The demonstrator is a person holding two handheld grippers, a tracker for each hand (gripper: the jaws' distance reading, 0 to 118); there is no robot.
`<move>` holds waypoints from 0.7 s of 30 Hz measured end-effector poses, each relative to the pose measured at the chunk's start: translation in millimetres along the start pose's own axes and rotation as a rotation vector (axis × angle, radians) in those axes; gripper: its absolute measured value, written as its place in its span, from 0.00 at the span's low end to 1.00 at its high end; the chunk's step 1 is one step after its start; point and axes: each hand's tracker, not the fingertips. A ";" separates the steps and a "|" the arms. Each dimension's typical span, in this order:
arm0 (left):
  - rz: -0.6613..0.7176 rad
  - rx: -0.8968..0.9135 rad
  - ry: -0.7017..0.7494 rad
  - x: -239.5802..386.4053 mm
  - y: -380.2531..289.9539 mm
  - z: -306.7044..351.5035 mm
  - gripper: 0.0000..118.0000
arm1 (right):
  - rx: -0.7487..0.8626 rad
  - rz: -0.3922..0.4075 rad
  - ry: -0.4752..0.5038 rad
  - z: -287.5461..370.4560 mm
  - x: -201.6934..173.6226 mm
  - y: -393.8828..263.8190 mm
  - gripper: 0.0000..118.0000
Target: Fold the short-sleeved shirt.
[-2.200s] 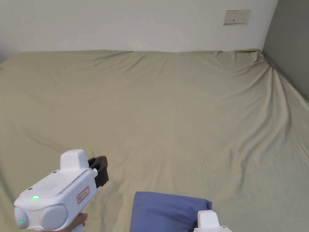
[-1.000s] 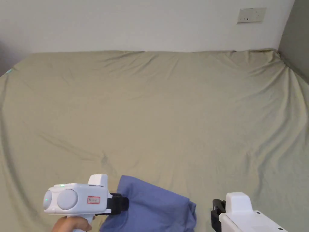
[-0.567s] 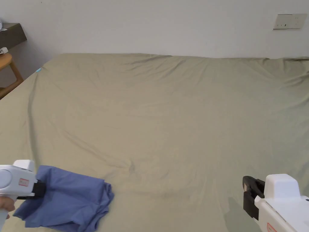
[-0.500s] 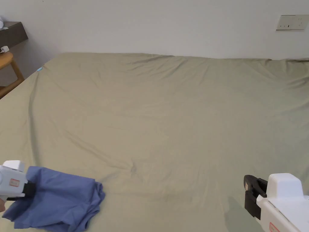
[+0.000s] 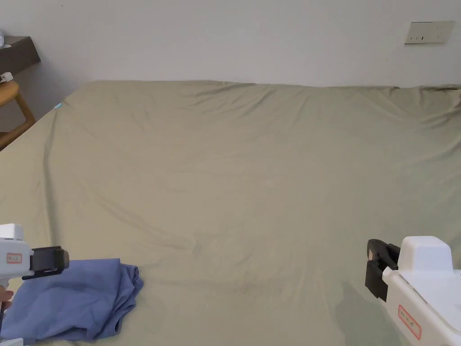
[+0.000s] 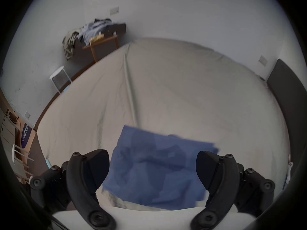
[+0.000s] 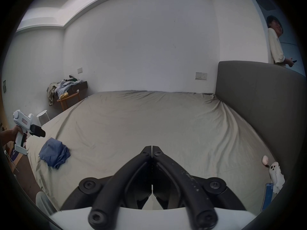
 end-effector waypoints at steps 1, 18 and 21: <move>-0.009 0.050 -0.009 12.1 2.8 19.4 0.91 | 0.021 -0.003 -0.015 6.8 4.4 2.9 0.01; -0.127 0.850 -0.223 229.4 -50.7 236.2 0.86 | 0.368 0.043 -0.222 123.2 76.5 58.9 0.01; -0.123 0.910 -0.270 253.8 -68.8 239.9 0.80 | 0.404 0.062 -0.247 135.2 81.6 58.9 0.02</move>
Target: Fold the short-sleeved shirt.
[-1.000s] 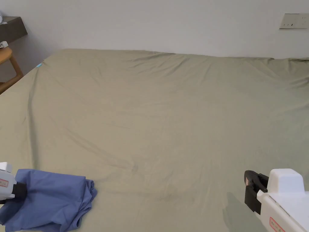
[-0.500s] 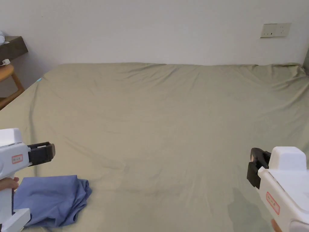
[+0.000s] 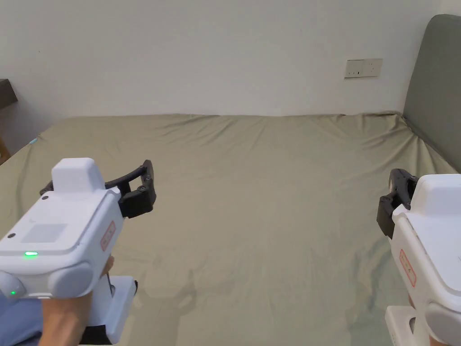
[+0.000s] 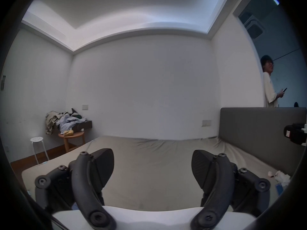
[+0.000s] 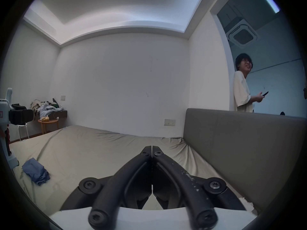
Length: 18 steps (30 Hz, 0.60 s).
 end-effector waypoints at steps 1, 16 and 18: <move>0.005 0.015 -0.012 8.1 -5.2 0.7 0.78 | 0.010 0.007 -0.006 2.9 1.9 0.3 0.02; -0.049 0.060 -0.098 57.4 -24.3 14.1 0.00 | 0.041 0.011 -0.015 13.7 5.1 -2.7 0.02; -0.054 0.060 -0.100 56.8 -25.7 15.0 0.00 | 0.041 0.014 -0.015 13.2 3.9 -2.4 0.02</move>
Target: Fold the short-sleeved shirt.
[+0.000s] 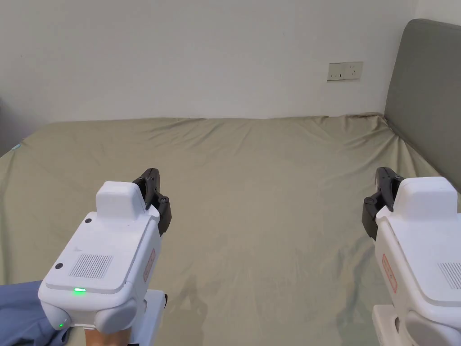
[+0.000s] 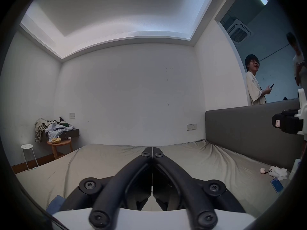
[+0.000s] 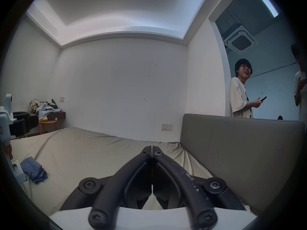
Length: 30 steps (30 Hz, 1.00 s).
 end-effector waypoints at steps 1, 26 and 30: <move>-0.005 0.000 0.001 0.4 -0.2 -0.1 0.00 | 0.001 0.001 0.000 0.2 -0.8 -0.2 0.02; -0.011 -0.012 -0.020 -5.5 -5.8 0.3 0.00 | 0.010 0.014 0.011 3.0 -9.4 1.9 0.02; -0.008 -0.012 -0.020 -6.3 -6.6 0.3 0.00 | 0.010 0.017 0.011 3.7 -10.3 2.2 0.02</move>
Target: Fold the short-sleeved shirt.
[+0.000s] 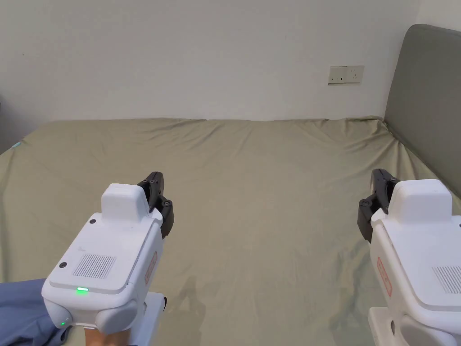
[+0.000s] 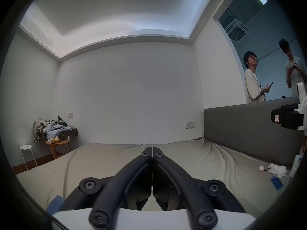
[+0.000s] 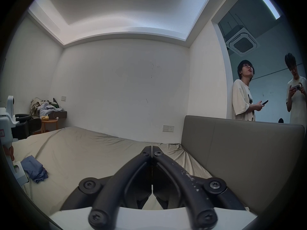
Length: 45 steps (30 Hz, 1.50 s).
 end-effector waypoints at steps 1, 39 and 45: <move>0.000 0.001 0.000 0.6 0.0 -0.2 0.00 | 0.000 0.001 0.000 0.0 -0.2 0.1 0.02; 0.005 -0.001 0.003 -2.1 -0.6 -0.4 0.00 | 0.002 0.008 0.003 -0.2 -1.9 2.1 0.02; 0.014 -0.004 0.003 -4.5 -1.0 -1.3 0.00 | 0.003 0.009 0.003 -0.8 -2.3 2.6 0.02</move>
